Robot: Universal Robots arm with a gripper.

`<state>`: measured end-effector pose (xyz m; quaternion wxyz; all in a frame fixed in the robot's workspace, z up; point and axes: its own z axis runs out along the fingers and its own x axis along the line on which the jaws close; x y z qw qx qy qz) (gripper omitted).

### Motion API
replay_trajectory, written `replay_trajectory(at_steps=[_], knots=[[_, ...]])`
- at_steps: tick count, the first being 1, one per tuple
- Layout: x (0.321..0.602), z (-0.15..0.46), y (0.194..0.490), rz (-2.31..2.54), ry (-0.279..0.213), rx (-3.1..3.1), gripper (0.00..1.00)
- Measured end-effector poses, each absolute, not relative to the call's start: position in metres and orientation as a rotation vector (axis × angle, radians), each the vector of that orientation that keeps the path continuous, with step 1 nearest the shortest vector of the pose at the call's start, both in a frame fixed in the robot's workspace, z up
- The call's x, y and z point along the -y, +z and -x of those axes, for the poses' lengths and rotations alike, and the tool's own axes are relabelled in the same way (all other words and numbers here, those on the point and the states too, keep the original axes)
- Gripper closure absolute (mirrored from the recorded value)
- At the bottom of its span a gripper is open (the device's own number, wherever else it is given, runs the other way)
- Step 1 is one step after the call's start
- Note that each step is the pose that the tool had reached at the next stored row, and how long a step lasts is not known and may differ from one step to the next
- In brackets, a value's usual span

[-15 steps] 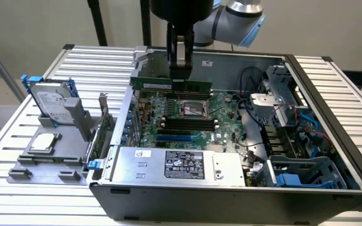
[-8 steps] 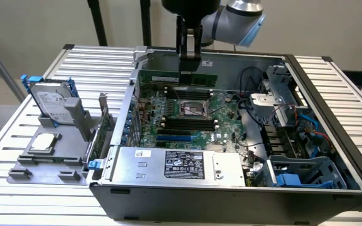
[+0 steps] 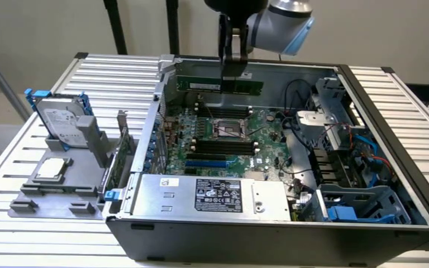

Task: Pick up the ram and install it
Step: 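Pick up the ram and move it above insertion slot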

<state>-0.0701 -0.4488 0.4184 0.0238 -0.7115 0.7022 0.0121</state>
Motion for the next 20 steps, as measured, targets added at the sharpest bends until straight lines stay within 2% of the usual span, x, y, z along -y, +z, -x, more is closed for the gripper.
replay_trajectory(at_steps=[15,20], knots=[[0.416,0.042,0.393,2.201,0.038,-2.172,0.86],[0.413,0.04,0.388,2.196,0.048,-2.167,0.86]])
